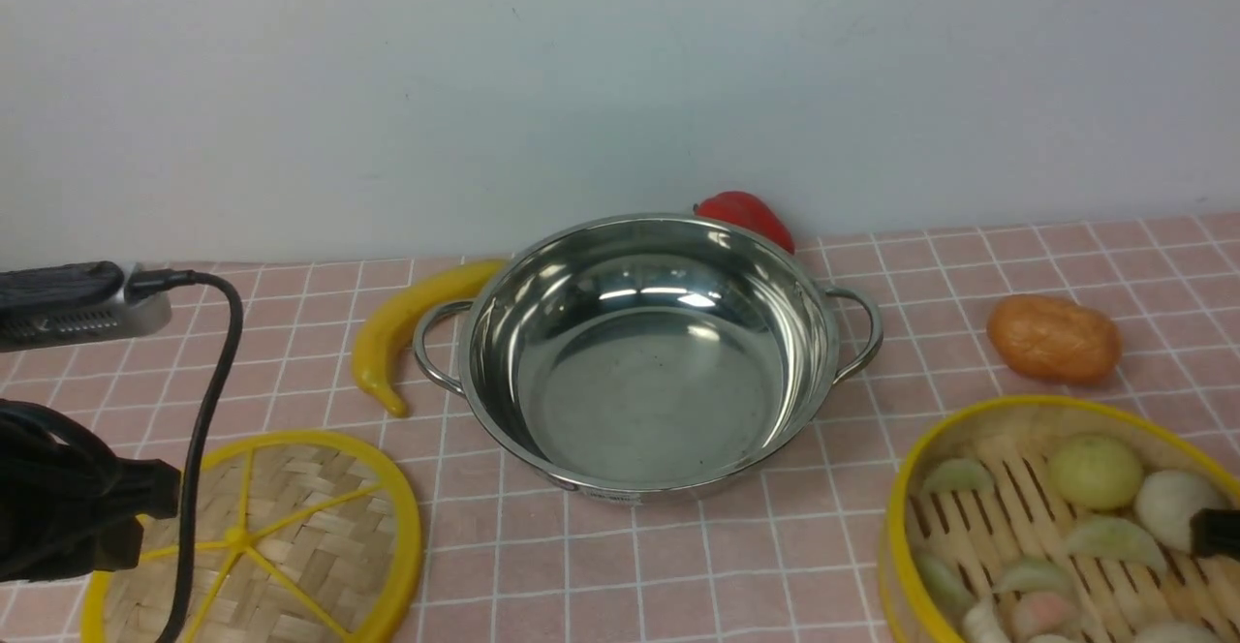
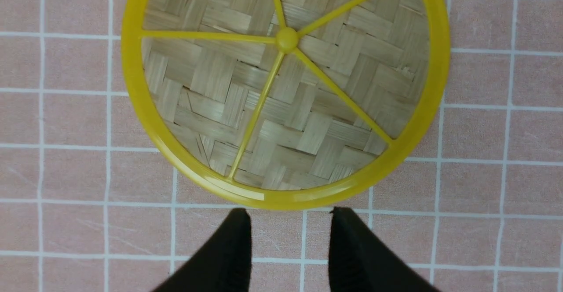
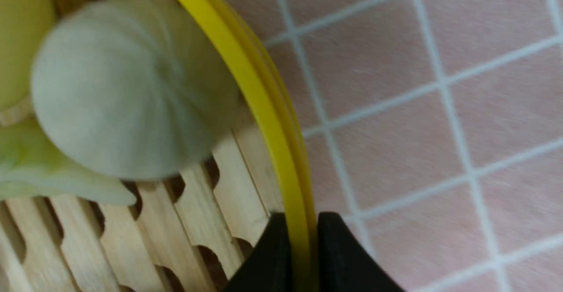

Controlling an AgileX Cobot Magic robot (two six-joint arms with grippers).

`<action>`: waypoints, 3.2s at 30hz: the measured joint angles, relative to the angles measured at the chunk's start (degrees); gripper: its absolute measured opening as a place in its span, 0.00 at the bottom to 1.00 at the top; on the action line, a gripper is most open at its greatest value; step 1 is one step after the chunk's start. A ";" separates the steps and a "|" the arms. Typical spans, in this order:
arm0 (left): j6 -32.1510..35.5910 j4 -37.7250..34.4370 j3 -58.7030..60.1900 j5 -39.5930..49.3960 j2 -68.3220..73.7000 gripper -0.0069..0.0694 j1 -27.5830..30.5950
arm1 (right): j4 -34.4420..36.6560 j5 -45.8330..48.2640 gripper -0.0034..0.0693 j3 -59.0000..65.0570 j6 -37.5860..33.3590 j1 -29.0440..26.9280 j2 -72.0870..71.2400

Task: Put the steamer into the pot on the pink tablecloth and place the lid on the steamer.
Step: 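Reach for and grasp the rim of the bamboo steamer holding the buns with the right gripper, then place the bamboo steamer basket of food into the steel pot with the right gripper, then grasp the bamboo steamer lid lying on the table by its centre knob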

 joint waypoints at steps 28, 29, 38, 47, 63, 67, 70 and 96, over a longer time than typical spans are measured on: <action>0.27 0.00 0.00 -0.17 0.00 0.41 0.00 | 16.78 26.77 0.18 -43.09 -18.29 8.17 3.48; 0.27 0.00 0.00 -0.17 0.00 0.41 0.00 | 16.78 26.35 0.18 -45.69 -17.92 10.20 7.04; 0.41 0.00 0.00 -0.21 0.00 0.41 0.00 | 17.13 26.64 0.18 -69.80 -15.35 21.44 31.63; 0.72 0.00 0.00 -0.23 0.00 0.41 0.00 | 16.80 30.92 0.18 -89.17 -15.30 23.58 46.14; 0.85 0.00 0.00 -2.71 0.00 0.41 0.00 | 16.24 31.28 0.18 -92.32 -15.23 24.23 55.40; 1.60 0.00 0.00 -3.44 0.00 0.41 0.00 | 16.24 31.36 0.18 -92.32 -15.49 24.23 55.68; 2.38 -0.05 0.00 -4.27 0.00 0.41 0.00 | 16.24 31.36 0.18 -92.37 -15.64 24.23 55.68; 3.25 -1.33 -0.07 -20.46 26.22 0.41 -0.05 | 16.72 29.80 0.80 -92.85 -19.05 24.23 40.93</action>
